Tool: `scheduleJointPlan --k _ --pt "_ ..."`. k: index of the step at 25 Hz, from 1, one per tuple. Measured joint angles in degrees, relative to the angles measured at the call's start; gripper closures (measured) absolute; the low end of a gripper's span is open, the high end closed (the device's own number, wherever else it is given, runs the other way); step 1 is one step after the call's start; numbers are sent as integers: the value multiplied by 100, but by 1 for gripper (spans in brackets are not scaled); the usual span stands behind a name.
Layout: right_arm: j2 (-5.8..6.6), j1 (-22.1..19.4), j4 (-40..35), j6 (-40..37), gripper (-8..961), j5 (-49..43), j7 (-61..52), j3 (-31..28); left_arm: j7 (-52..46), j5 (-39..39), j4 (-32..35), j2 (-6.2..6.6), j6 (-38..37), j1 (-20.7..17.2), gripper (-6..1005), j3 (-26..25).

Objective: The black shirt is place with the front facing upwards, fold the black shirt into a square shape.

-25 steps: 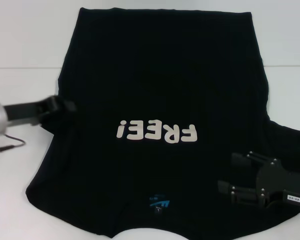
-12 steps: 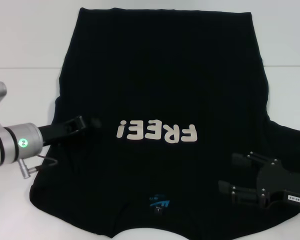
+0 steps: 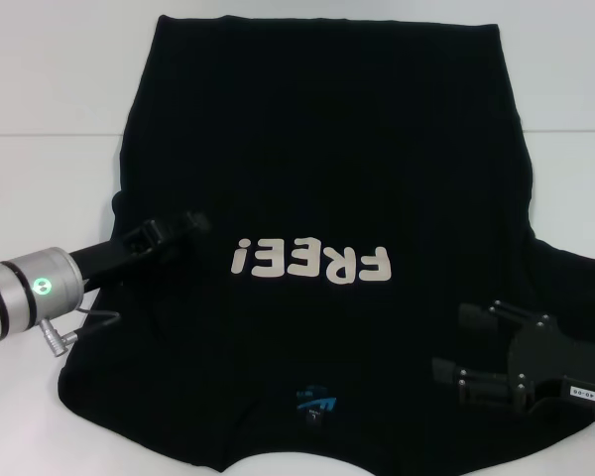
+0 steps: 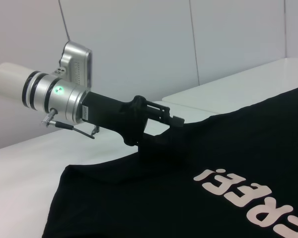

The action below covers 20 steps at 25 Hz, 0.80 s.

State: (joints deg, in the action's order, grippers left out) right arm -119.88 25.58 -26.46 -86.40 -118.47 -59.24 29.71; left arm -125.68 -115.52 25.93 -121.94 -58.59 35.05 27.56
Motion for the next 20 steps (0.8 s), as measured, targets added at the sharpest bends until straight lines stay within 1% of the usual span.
scheduleJointPlan --k 5,10,16,20 --pt "0 0 1 0 36 0 0 -1 -7 159 -84 5 158 -13 403 -26" --pt "0 -4 9 0 36 0 0 -1 21 480 -352 -20 231 111 175 -23" --pt "0 3 6 1 37 0 0 -1 81 968 -388 -125 244 149 50 -16" --pt "0 2 4 1 37 0 0 -19 146 1015 -467 -145 305 168 51 18"
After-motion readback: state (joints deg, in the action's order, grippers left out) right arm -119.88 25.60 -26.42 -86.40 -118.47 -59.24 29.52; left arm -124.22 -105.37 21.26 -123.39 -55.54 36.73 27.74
